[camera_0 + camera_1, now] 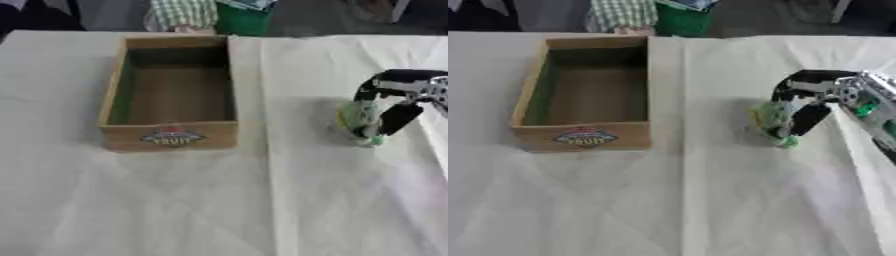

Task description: Pick up objects on the table and place them in the box.

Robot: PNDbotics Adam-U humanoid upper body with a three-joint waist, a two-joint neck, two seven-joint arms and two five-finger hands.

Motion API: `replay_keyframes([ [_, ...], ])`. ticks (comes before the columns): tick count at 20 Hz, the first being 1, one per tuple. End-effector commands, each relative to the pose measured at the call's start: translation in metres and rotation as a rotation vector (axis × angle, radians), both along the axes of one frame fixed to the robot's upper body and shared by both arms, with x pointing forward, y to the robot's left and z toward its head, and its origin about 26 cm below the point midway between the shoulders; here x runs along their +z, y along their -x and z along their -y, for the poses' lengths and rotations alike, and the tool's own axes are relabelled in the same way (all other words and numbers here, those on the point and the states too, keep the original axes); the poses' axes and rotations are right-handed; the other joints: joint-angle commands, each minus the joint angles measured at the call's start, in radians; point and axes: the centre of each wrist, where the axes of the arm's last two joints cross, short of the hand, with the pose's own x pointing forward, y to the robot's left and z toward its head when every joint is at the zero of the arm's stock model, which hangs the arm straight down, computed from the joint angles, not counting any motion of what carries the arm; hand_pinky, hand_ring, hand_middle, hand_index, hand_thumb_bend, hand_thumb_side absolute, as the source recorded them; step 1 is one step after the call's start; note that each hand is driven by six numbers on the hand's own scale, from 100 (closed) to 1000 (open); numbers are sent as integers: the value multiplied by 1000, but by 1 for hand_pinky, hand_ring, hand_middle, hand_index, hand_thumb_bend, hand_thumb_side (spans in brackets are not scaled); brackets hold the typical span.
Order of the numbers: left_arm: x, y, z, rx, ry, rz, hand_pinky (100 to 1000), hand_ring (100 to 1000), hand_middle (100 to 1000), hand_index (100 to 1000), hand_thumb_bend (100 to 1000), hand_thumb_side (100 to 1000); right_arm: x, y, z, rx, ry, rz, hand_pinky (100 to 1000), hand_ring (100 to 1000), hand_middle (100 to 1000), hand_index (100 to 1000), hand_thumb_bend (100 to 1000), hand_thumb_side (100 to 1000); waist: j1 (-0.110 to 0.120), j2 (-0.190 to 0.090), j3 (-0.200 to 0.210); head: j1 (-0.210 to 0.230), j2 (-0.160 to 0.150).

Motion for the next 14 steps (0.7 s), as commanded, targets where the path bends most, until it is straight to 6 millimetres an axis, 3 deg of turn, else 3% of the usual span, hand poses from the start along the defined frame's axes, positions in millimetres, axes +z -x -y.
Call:
replay_keyframes([
  [1, 8, 2, -1, 0, -27, 20, 765, 518, 536, 718, 100, 659, 12, 2, 3, -1, 1, 23, 819, 766, 482, 675, 272, 191, -1, -20, -1, 2, 3],
  [3, 8, 2, -2, 2, -26, 20, 765, 518, 536, 718, 100, 659, 12, 2, 3, -1, -8, 27, 801, 717, 459, 645, 127, 102, -1, -21, -1, 1, 4],
  [4, 8, 2, -2, 2, -26, 21, 765, 518, 536, 718, 100, 659, 13, 2, 3, -2, -13, 31, 795, 701, 455, 639, 100, 100, -1, -21, -1, 1, 5],
  [10, 9, 2, -2, 1, -27, 21, 765, 519, 537, 719, 100, 660, 27, 8, -4, 19, -55, 82, 783, 662, 426, 613, 100, 100, 0, -23, -5, 0, 6],
  [14, 9, 2, -2, 2, -29, 19, 765, 519, 537, 718, 100, 659, 53, 20, -17, 60, -93, 172, 786, 654, 413, 604, 100, 100, -1, -24, -7, -4, 6],
])
